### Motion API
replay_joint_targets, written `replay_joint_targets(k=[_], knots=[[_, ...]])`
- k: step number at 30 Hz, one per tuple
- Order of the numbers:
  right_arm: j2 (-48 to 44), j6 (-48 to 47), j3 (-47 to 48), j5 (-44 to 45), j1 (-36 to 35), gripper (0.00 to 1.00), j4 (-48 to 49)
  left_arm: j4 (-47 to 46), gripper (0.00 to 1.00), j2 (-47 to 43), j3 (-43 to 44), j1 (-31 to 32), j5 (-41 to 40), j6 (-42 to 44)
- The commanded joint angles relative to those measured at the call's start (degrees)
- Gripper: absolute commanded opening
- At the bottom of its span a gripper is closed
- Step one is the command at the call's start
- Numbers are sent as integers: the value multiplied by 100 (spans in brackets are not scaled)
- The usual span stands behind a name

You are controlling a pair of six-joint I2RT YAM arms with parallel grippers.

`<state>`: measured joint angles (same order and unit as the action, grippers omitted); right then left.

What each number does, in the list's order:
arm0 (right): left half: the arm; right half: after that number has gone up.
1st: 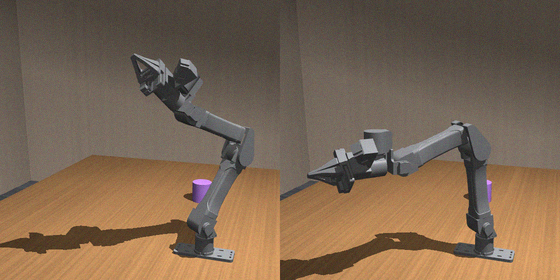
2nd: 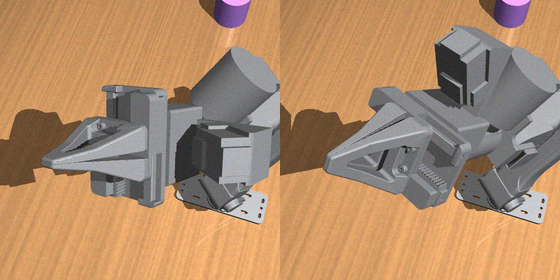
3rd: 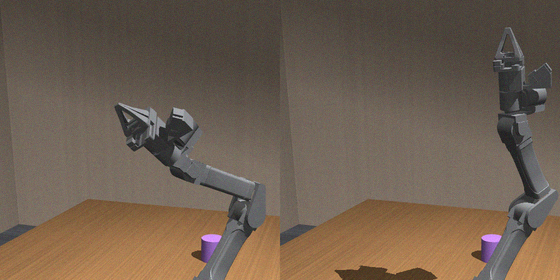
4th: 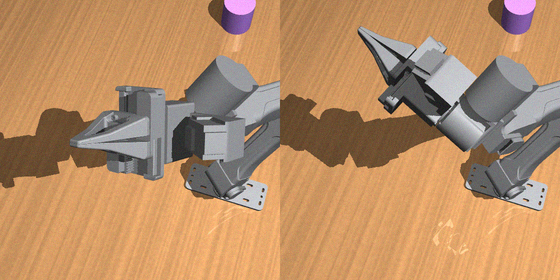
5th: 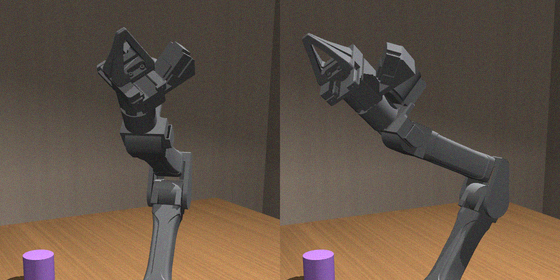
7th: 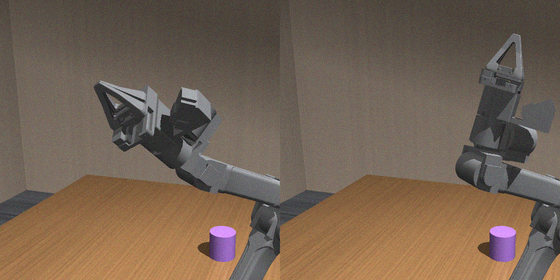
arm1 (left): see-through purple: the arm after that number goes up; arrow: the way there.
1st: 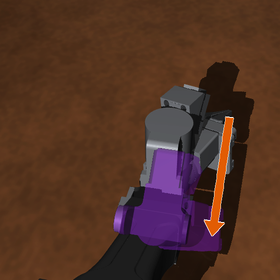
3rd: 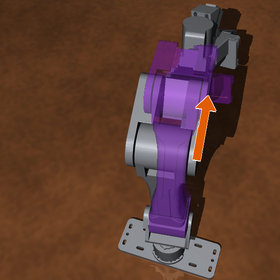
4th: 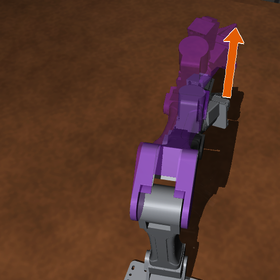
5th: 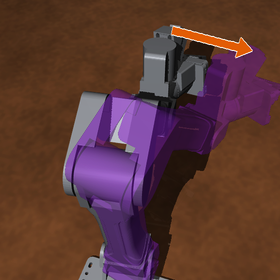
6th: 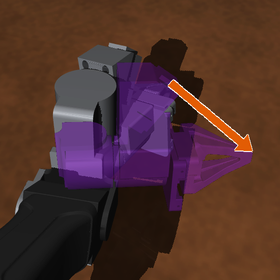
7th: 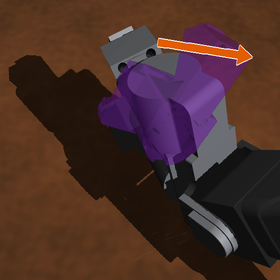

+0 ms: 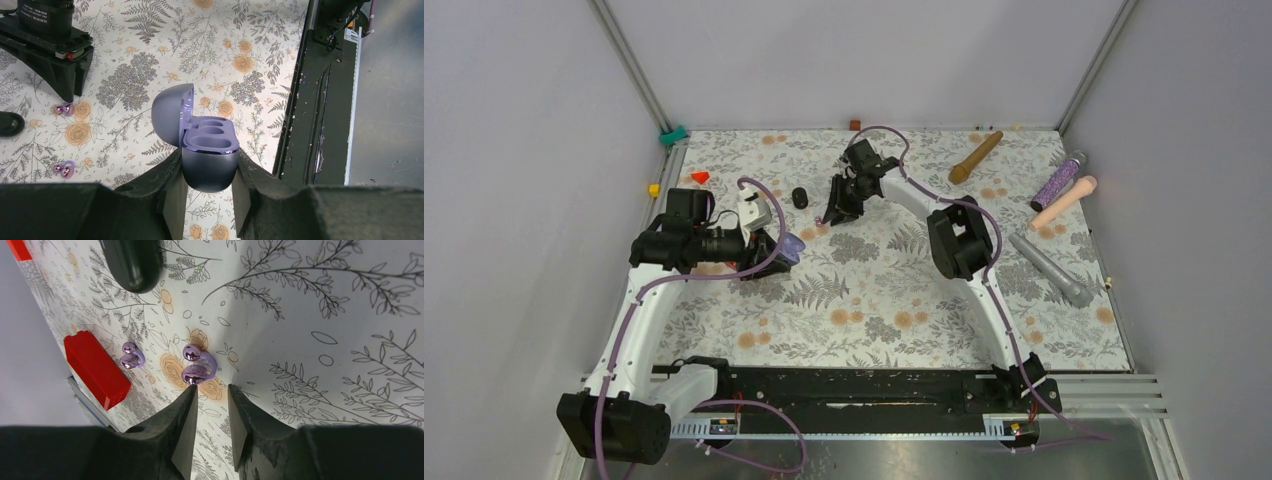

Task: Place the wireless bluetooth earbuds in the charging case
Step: Move the earbud to the center of the board.

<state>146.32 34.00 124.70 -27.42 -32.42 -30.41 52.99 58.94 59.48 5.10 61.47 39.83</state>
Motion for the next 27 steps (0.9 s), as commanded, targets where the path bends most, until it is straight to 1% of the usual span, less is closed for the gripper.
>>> replay_joint_targets(k=[1, 4, 11, 27], knots=[[-48, -137, 257, 315, -130, 36, -344, -174, 0, -131, 17, -53, 291, 91], [-60, -174, 313, 534, -182, 36, -458, -171, 0, -174, 15, -75, 309, 87], [9, -220, 490, 722, -235, 36, -583, -168, 0, -210, -8, -140, 382, 90], [164, -274, 792, 635, -413, 32, -665, -168, 0, -270, -21, -165, 425, 124]])
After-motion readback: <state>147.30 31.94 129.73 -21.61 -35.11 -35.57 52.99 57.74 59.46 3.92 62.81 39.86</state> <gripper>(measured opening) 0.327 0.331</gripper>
